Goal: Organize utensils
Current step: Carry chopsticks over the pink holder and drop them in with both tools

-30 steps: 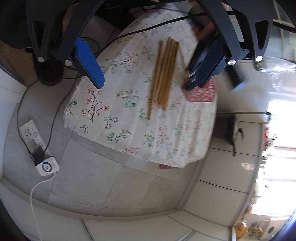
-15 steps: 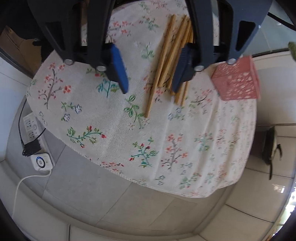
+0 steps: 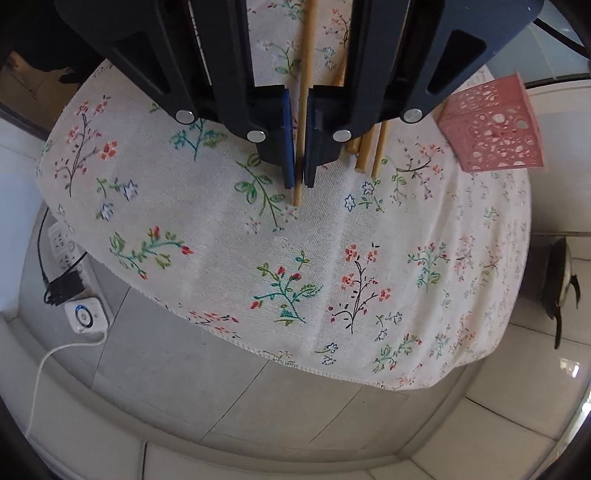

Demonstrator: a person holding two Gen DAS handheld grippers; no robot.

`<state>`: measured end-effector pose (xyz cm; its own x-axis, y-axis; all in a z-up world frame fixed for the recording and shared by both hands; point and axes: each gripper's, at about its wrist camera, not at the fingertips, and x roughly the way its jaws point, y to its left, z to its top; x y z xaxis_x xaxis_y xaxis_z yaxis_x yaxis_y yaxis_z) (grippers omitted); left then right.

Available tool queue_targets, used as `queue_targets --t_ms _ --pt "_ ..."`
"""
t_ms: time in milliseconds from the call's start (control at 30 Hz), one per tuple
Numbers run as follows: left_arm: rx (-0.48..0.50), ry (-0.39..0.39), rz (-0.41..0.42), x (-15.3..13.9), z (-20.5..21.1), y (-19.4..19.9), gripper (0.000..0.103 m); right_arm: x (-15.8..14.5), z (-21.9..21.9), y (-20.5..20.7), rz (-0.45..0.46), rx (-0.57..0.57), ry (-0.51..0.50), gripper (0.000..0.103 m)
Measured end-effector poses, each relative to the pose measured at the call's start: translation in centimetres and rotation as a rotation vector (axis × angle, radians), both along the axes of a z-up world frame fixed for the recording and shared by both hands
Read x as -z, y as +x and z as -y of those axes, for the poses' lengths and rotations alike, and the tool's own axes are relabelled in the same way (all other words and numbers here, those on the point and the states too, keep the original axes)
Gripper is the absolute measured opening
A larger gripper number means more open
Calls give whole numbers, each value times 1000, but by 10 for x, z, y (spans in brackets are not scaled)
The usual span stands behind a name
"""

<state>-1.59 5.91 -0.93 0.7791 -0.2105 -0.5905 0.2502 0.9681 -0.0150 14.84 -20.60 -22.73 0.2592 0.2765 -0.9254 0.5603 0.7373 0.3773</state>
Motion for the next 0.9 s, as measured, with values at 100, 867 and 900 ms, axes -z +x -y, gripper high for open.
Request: queue_targets --t_ms 100,867,900 --pt "-25 -78 12 -6 -11 -1 7 -30 4 -20 92 -17 1 5" --pt "-330 -451 204 -98 -67 63 7 -267 15 -75 788 -108 51 5" --pt "-339 -449 202 -98 -67 70 7 -271 13 -71 793 -115 56 5"
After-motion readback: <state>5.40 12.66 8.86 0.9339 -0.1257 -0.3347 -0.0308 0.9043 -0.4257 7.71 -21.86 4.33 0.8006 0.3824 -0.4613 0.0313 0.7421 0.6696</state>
